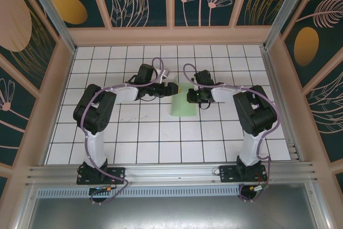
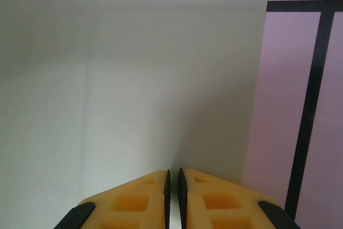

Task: Fold a paper plane with a square sheet of paper (fold left side to right side)
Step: Hold the square sheet of paper at the center of the table, then first fold in half a square sheet of paper at the center of the table.

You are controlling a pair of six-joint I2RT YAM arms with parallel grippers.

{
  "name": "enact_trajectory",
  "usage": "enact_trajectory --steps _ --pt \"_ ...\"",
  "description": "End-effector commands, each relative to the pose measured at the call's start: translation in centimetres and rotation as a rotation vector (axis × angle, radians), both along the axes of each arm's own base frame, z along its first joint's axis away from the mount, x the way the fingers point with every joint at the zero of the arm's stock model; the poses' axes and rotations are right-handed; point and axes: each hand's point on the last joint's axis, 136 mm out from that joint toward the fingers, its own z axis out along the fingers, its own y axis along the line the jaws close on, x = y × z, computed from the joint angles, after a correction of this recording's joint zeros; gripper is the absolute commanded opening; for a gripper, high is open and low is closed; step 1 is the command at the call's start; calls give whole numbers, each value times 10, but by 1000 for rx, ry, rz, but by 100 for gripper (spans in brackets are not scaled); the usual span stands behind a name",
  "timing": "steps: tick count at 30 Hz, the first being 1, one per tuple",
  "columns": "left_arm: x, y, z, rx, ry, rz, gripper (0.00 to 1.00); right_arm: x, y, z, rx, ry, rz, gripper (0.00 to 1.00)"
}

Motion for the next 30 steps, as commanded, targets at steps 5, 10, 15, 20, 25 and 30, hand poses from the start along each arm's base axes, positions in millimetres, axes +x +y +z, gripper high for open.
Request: enact_trajectory --steps 5,10,15,20,25,30 --pt "5 -18 12 -64 -18 -35 67 -19 0 -8 6 64 3 17" --pt "8 -19 6 -55 -5 -23 62 -10 -1 25 50 -19 -9 20" --pt "11 -19 2 -47 1 -9 55 -8 -11 65 134 -97 -53 26" --pt "13 -18 -1 -40 4 2 48 -20 -7 97 337 -117 -54 36" --pt "13 -19 -2 -47 10 6 39 -26 7 102 458 -73 -33 41" --pt "12 -19 -4 -42 12 9 34 -23 19 97 528 -24 -26 44"
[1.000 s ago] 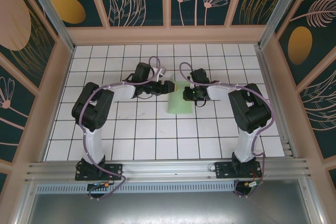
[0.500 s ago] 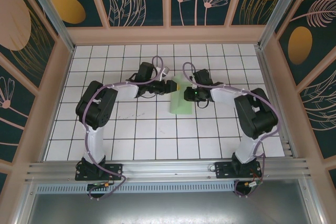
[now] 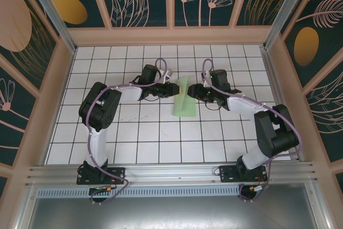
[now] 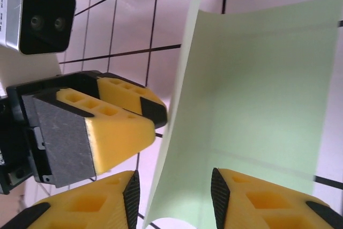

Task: Fold a paper plane with a square sheet of paper (fold left side to right side)
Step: First fold in half a square sheet of paper at the center of the table.

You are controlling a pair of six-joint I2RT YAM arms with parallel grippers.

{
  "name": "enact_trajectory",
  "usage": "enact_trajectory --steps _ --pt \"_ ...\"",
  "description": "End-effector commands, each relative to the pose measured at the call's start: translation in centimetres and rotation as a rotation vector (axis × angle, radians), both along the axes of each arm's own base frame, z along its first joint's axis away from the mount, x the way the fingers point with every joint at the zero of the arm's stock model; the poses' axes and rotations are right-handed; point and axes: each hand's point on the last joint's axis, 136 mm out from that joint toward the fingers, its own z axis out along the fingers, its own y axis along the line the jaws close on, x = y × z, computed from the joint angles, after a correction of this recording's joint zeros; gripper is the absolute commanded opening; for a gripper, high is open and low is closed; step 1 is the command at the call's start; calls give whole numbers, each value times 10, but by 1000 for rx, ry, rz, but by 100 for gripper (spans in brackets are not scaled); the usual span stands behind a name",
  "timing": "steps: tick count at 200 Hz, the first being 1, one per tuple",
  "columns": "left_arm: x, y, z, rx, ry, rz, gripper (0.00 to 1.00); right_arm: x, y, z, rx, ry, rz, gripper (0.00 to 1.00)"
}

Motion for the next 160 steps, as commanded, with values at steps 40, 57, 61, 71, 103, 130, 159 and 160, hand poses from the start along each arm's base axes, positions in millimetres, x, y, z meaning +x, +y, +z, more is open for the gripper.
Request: enact_trajectory --steps 40,57,61,71,103,130,159,160 --pt "8 -5 3 -14 -24 12 33 4 22 -4 130 54 47 43" --pt "8 -5 4 -16 -27 13 33 5 22 -7 130 60 49 42" --pt "8 -5 5 -16 -26 13 33 5 23 -7 131 62 50 42" --pt "9 -5 5 -15 -27 14 33 5 24 -9 130 67 54 38" --pt "8 -4 4 -13 -25 14 33 7 25 -15 116 80 57 28" --pt "7 -3 4 -6 -29 15 33 9 24 -17 98 80 56 16" --pt "7 5 12 34 -69 47 37 12 15 -25 23 81 29 6" --pt "7 5 13 35 -72 49 37 12 14 -25 20 81 28 6"
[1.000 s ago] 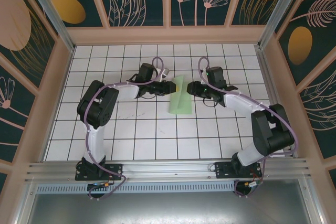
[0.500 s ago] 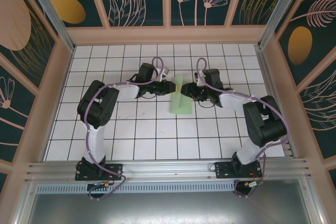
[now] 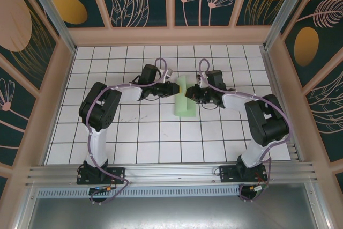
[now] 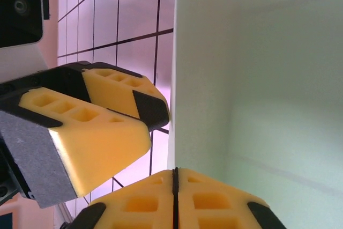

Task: Fold a paper plane with a square sheet of paper (fold left side to right side)
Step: First fold in half a square sheet of paper at the center of the table.

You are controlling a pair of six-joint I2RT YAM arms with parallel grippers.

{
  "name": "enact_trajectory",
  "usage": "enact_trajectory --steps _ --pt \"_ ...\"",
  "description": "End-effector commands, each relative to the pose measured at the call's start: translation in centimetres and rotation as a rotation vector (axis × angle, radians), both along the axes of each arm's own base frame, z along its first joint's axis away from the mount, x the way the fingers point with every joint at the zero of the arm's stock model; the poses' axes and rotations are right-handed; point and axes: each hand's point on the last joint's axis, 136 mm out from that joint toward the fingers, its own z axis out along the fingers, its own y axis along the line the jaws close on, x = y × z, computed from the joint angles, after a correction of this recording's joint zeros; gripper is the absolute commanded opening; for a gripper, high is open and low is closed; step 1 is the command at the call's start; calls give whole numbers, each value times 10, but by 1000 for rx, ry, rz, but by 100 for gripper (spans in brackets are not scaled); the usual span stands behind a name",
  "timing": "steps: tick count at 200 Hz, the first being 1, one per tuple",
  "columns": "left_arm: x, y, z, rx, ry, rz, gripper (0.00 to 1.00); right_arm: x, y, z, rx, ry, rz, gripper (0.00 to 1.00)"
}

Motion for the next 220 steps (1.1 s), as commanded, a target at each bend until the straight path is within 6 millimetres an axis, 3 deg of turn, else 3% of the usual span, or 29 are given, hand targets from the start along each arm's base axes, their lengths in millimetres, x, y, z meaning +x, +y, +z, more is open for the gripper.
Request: enact_trajectory --steps 1,33,68,159,220 --pt "1 5 14 30 -56 26 37 7 -4 -3 -65 -18 -7 6" --pt "1 21 27 84 -111 99 44 9 -17 -18 -165 -1 -35 6" --pt "1 35 7 187 -84 146 50 8 -28 -33 -236 25 -58 6" --pt "4 7 -33 278 -26 93 59 6 -36 -50 -290 55 -79 7" --pt "8 5 -53 368 -16 101 51 5 -38 -52 -298 59 -79 8"
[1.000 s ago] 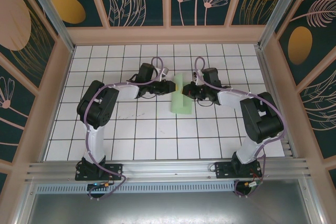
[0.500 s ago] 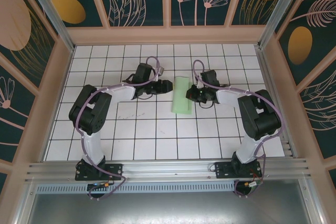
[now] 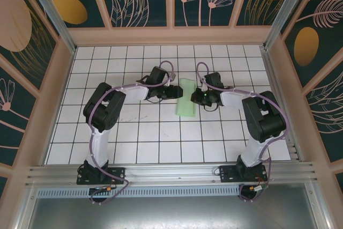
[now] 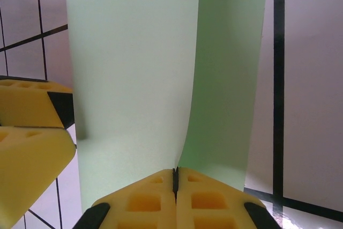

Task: Fold a paper plane with a square sheet of paper (fold left side to right side)
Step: First fold in half a square sheet of paper at the center of the table.

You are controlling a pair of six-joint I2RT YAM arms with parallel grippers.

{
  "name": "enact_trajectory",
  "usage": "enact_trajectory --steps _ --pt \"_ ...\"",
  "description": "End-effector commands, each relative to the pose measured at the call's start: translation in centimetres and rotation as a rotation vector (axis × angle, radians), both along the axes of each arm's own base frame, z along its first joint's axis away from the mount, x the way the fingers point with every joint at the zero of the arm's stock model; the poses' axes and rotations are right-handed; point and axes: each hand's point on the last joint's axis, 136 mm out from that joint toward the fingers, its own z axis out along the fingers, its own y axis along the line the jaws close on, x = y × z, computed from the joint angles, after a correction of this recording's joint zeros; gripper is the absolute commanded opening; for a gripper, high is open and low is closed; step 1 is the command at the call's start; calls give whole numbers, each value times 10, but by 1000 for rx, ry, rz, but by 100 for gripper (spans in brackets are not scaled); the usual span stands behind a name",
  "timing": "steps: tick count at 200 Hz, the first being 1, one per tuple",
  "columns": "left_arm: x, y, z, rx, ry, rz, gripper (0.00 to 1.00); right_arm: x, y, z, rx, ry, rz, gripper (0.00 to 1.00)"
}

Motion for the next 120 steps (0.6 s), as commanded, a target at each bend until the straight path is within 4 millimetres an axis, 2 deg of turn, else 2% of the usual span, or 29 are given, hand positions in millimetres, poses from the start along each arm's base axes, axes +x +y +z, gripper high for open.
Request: enact_trajectory --steps 1,26,68,88,120 --pt "2 2 -14 74 7 2 51 2 -2 -2 -25 -4 6 8" --pt "2 3 -21 123 6 5 45 2 -2 -2 -28 -2 8 8" --pt "1 3 -32 212 1 2 44 2 -3 4 -29 -22 8 14" --pt "1 4 -34 236 -2 5 44 4 -9 13 -53 -56 -10 25" --pt "0 4 -39 261 -1 3 44 7 -35 28 -140 -117 -88 43"
